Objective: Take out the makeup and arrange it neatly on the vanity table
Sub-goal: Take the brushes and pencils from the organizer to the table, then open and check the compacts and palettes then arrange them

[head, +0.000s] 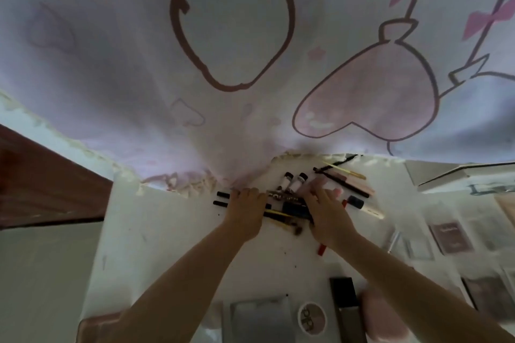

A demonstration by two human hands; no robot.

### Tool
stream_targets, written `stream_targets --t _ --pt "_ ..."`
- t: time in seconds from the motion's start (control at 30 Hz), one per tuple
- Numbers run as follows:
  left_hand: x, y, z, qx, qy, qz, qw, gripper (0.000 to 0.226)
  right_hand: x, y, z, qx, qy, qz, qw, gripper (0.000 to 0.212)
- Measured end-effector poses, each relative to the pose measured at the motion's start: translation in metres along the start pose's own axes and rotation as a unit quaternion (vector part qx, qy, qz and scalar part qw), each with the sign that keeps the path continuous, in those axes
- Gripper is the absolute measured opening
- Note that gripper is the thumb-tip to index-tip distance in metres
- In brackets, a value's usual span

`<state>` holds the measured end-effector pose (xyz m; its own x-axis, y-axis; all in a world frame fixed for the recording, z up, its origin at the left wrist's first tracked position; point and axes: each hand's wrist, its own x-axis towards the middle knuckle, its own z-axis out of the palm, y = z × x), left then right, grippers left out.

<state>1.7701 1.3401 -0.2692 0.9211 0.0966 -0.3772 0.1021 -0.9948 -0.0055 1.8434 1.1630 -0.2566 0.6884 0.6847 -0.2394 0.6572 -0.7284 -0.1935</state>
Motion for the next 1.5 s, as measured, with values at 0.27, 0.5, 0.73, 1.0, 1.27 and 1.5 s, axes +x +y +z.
stream_targets --t 0.27,0.5,0.73,1.0,1.27,1.5 --pt "-0.013 -0.011 0.009 -0.024 0.042 -0.017 0.999 0.052 -0.015 0.003 0.012 0.005 0.016 -0.006 1.0 0.066" --pt "-0.035 -0.024 0.008 -0.021 0.029 -0.037 0.999 0.053 -0.015 0.0 0.016 -0.048 0.029 0.02 0.998 0.067" --pt "-0.077 -0.055 0.022 -0.039 0.031 -0.029 0.998 0.052 -0.032 -0.037 0.018 -0.021 0.057 0.06 0.996 0.057" --pt "-0.178 -0.128 0.062 -0.082 0.025 -0.01 0.996 0.052 -0.069 -0.17 0.04 0.021 0.141 -0.035 0.989 0.044" --pt "-0.287 -0.182 0.108 -0.097 0.048 0.066 0.992 0.093 -0.1 -0.288 0.096 0.038 0.064 -0.045 0.996 0.041" --pt "-0.307 -0.195 0.135 -0.171 0.001 0.022 0.985 0.102 -0.104 -0.31 0.109 -0.021 -0.031 -0.125 0.991 0.068"
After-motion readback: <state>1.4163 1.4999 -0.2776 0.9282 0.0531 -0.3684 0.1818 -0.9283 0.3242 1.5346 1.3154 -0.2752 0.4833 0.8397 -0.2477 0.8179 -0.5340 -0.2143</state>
